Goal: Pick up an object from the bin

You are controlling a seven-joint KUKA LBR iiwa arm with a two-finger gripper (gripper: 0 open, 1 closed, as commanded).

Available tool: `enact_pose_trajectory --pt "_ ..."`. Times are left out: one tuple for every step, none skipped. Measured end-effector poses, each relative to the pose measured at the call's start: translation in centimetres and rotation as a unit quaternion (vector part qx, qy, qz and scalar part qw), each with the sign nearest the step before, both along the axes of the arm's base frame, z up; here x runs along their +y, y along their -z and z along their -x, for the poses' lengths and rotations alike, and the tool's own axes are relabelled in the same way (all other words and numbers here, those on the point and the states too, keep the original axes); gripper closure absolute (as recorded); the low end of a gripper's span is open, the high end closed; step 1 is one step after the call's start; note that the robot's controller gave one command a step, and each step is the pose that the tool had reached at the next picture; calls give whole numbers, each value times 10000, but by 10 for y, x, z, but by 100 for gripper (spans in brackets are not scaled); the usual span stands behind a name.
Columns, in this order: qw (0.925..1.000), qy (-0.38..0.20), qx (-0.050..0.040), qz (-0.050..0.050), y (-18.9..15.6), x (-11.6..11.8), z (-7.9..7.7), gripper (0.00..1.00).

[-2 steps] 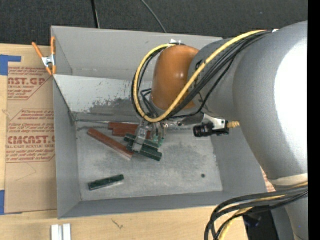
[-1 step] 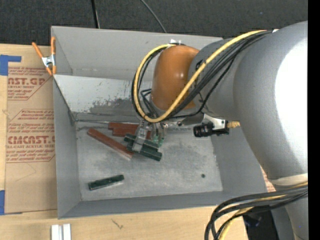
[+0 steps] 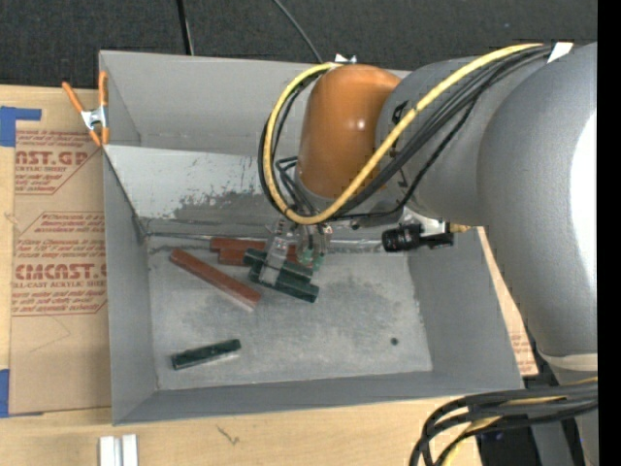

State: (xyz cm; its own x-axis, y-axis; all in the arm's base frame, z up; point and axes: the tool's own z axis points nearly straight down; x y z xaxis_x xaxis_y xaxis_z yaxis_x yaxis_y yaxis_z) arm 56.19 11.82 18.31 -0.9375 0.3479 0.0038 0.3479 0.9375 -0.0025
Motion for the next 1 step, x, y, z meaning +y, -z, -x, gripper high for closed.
enact_pose_trajectory --pt "10000 -32 -54 -13 -27 2 -9 100"
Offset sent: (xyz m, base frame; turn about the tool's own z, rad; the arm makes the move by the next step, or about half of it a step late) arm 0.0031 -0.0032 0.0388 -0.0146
